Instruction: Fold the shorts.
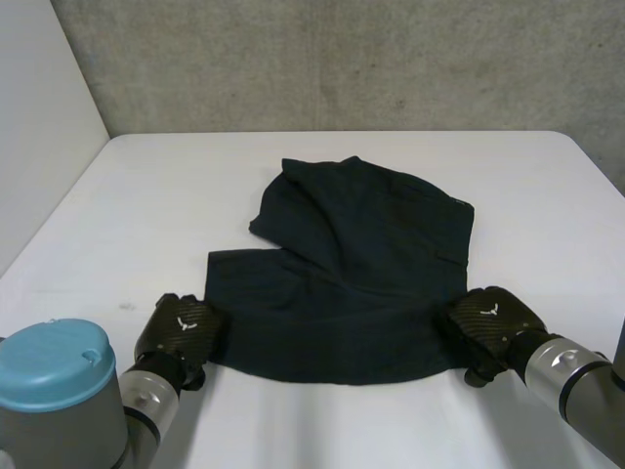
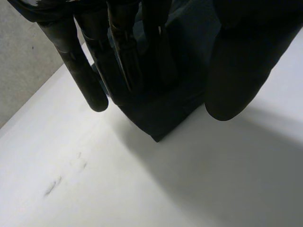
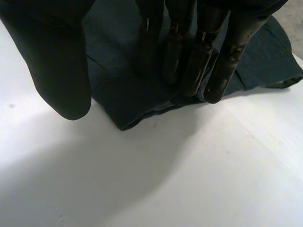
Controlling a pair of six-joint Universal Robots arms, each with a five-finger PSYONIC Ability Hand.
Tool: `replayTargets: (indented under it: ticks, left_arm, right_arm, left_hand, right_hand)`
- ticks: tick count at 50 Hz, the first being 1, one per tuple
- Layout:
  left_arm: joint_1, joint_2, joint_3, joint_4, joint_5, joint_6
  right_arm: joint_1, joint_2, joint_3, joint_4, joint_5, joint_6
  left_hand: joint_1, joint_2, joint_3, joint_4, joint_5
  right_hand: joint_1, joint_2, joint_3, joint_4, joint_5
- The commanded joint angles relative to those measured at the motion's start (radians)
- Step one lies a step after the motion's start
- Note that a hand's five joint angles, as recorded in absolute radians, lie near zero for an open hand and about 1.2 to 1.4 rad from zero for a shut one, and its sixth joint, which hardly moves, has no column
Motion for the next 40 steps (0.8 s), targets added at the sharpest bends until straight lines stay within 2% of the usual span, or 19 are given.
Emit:
replayTargets:
  ticks: [1,15,19,22,25,33,40]
  left_arm:
    - [0.002,-0.042,0.042,0.022,0.0,0.008]
    - [0.048,-0.117,0.09,0.081,0.0,0.086]
    - [0.053,-0.128,0.104,0.088,0.002,0.095]
    - [0.054,-0.133,0.111,0.088,0.005,0.095]
    - [0.054,-0.139,0.12,0.088,0.017,0.095]
    - [0.065,-0.143,0.136,0.088,0.115,0.095]
    - [0.113,-0.172,0.162,0.087,0.129,0.097]
  right_arm:
    - [0.02,0.019,-0.015,-0.07,0.006,0.005]
    - [0.075,0.13,-0.061,-0.143,0.069,0.002]
    - [0.075,0.136,-0.066,-0.168,0.081,0.002]
    - [0.075,0.136,-0.073,-0.179,0.081,0.002]
    - [0.071,0.13,-0.078,-0.18,0.081,0.005]
    - [0.068,0.127,-0.078,-0.179,0.084,0.005]
    - [0.065,0.114,-0.073,-0.176,0.087,0.01]
  left_hand:
    - [0.081,0.085,0.087,0.094,0.091]
    - [0.087,0.091,0.092,0.1,0.097]
    - [0.093,0.097,0.098,0.106,0.102]
    - [0.113,0.117,0.119,0.126,0.123]
    - [0.116,0.12,0.122,0.129,0.126]
    - [0.122,0.126,0.128,0.135,0.132]
    - [0.163,0.167,0.169,0.176,0.173]
  right_hand:
    - [0.142,0.064,0.079,0.08,0.072]
    - [0.229,0.152,0.167,0.168,0.16]
    - [0.446,0.369,0.384,0.385,0.377]
    - [0.83,0.752,0.767,0.768,0.76]
    - [0.831,0.753,0.768,0.769,0.761]
    - [0.831,0.753,0.768,0.769,0.761]
    - [0.831,0.753,0.768,0.769,0.761]
